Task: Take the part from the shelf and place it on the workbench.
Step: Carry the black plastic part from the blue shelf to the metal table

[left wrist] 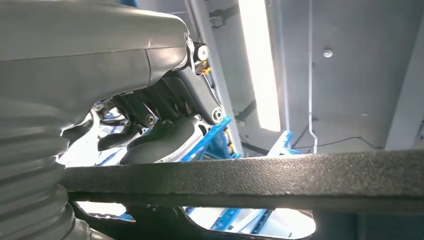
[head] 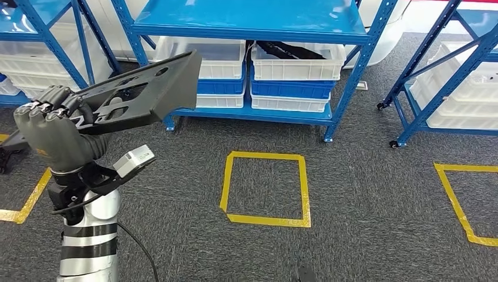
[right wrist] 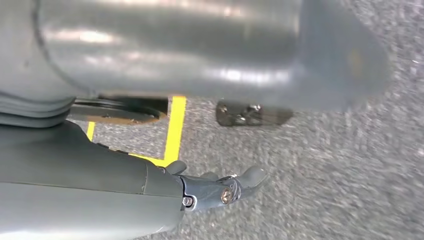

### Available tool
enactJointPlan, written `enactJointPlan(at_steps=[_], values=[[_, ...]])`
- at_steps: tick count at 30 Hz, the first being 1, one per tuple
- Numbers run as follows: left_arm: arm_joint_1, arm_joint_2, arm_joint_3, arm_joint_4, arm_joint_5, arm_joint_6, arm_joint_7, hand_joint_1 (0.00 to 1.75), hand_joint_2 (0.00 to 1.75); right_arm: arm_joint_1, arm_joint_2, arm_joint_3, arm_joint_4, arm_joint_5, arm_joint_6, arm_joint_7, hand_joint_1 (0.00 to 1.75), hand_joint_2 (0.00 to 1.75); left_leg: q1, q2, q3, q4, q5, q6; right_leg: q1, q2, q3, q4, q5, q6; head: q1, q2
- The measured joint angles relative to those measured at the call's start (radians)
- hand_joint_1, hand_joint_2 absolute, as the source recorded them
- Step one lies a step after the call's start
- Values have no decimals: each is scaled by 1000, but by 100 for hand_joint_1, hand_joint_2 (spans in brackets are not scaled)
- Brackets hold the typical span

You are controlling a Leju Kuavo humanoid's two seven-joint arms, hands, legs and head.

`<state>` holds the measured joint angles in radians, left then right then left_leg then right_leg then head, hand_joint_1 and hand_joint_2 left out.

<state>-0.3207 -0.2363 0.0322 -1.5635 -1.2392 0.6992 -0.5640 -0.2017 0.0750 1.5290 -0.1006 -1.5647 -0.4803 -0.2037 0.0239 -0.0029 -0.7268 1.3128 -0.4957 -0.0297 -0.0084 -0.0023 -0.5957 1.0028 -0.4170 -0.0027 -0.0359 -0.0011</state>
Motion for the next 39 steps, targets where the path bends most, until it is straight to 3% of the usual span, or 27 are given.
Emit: enactJointPlan(at_steps=[1,3,5,7,8,10,12,13,14,15,16,17,19,20,22,23,24,25,27,28,29,30,31,33,35,37,39], values=[[0,0,1,0,0,0,1,175,175,0,0,0,0,0,5,-2,0,0,2,0,47,-44,22,-1,0,0,-14,5,8,5,0,0],[2,0,2,-2,-2,0,0,175,175,-1,1,0,0,1,11,-9,0,0,2,-2,152,-179,10,1,2,1,-35,16,21,16,1,0],[9,0,4,-7,0,0,-6,175,175,-2,1,0,0,1,15,-16,0,0,-5,-4,197,-259,-19,11,4,1,-47,20,36,30,2,0],[19,0,8,-11,3,0,-12,175,175,-1,1,0,0,0,18,-24,0,0,-11,-3,183,-272,-6,33,1,1,-58,17,51,46,3,0],[23,0,10,-13,4,0,-15,175,175,1,2,0,0,0,20,-27,0,0,-11,-2,172,-273,7,43,0,2,-69,23,45,49,3,0],[25,-1,14,-13,4,0,-19,175,175,3,2,0,0,-1,22,-31,0,0,-9,0,144,-277,34,59,-2,2,-101,80,-18,43,6,0],[26,-2,19,-13,4,0,-26,175,175,1,2,0,0,-1,26,-36,0,0,-9,1,111,-277,60,64,-3,2,-136,204,-103,33,10,0],[26,-3,22,-13,4,0,-31,175,175,-1,2,0,0,-1,29,-40,0,0,-10,1,94,-276,74,65,-3,2,-144,263,-123,35,10,0],[26,-3,25,-13,4,0,-36,175,175,-3,1,0,0,-1,31,-43,0,0,-10,2,77,-276,87,64,-3,2,-139,297,-124,42,10,0],[26,-4,27,-13,4,0,-40,175,175,-5,0,0,0,-1,33,-46,0,0,-10,3,60,-276,100,62,-3,2,-119,299,-108,51,11,0],[26,-4,29,-13,4,0,-43,175,175,-7,0,0,0,-1,33,-48,0,0,-10,3,45,-276,113,60,-3,2,-81,265,-88,57,11,0],[26,-5,30,-15,4,0,-45,175,175,-10,-1,0,0,-1,34,-50,0,0,-10,3,33,-275,125,57,-2,2,-26,203,-80,57,11,0],[24,-5,33,-21,4,0,-43,175,175,-18,-1,-1,0,-1,37,-51,0,0,-11,4,20,-277,149,46,3,2,79,59,-100,45,9,0],[23,-5,34,-25,2,0,-41,175,175,-22,-1,-3,0,0,39,-51,0,0,-10,6,19,-280,160,39,7,3,108,15,-113,38,9,0],[21,-5,34,-28,0,0,-35,175,175,-23,-1,-8,0,0,45,-50,0,0,-8,8,22,-294,182,25,8,4,106,-5,-105,26,8,0],[21,-4,33,-29,0,0,-32,175,175,-23,0,-11,0,0,48,-50,0,0,-6,7,17,-294,176,20,5,4,101,-7,-93,18,8,0],[20,-3,33,-29,-1,0,-29,175,175,-23,0,-14,0,0,50,-49,0,0,-5,6,9,-281,151,16,1,2,93,-10,-79,9,6,0],[19,-1,33,-30,-2,0,-25,175,175,-22,1,-16,0,0,52,-49,0,0,-3,5,-4,-245,104,12,-3,1,82,-12,-64,1,3,0],[17,3,29,-31,-4,0,-13,175,175,-21,2,-22,0,0,54,-48,0,0,-2,4,-33,-116,-8,6,-3,0,53,-10,-37,-8,0,0],[17,6,27,-31,-5,0,-7,175,175,-20,2,-24,0,0,54,-47,0,0,-2,4,-42,-48,-38,2,-2,0,37,-9,-24,-8,-1,0],[17,9,24,-31,-6,0,0,175,175,-20,3,-26,0,0,54,-47,0,0,-1,4,-40,-2,-42,-1,-2,0,22,-8,-13,-7,-1,0],[17,11,21,-31,-6,0,5,175,175,-19,3,-28,0,0,53,-45,0,0,0,4,-22,11,-26,-3,-2,0,7,-7,-3,-4,-1,0],[15,13,18,-31,-7,0,11,175,175,-18,3,-31,0,0,52,-45,0,0,2,4,13,-12,-1,-4,-2,0,-7,-4,7,0,-1,0],[8,16,11,-32,-8,0,17,175,175,-16,3,-35,0,0,39,-44,0,0,6,2,121,-140,13,-6,-2,1,-30,6,21,12,-1,0],[2,19,6,-35,-8,0,20,175,175,-16,1,-37,0,3,-4,-41,0,0,2,-3,191,-249,-11,1,1,2,-47,16,35,26,0,0],[2,22,2,-39,-9,0,21,175,175,-14,-2,-36,0,9,-72,-34,0,0,-6,-5,189,-274,-12,20,0,1,-60,14,53,42,2,0],[2,23,2,-40,-10,0,17,175,175,-11,-5,-35,0,14,-142,-31,0,0,-10,-1,168,-277,11,45,-4,2,-80,30,37,48,3,0]])
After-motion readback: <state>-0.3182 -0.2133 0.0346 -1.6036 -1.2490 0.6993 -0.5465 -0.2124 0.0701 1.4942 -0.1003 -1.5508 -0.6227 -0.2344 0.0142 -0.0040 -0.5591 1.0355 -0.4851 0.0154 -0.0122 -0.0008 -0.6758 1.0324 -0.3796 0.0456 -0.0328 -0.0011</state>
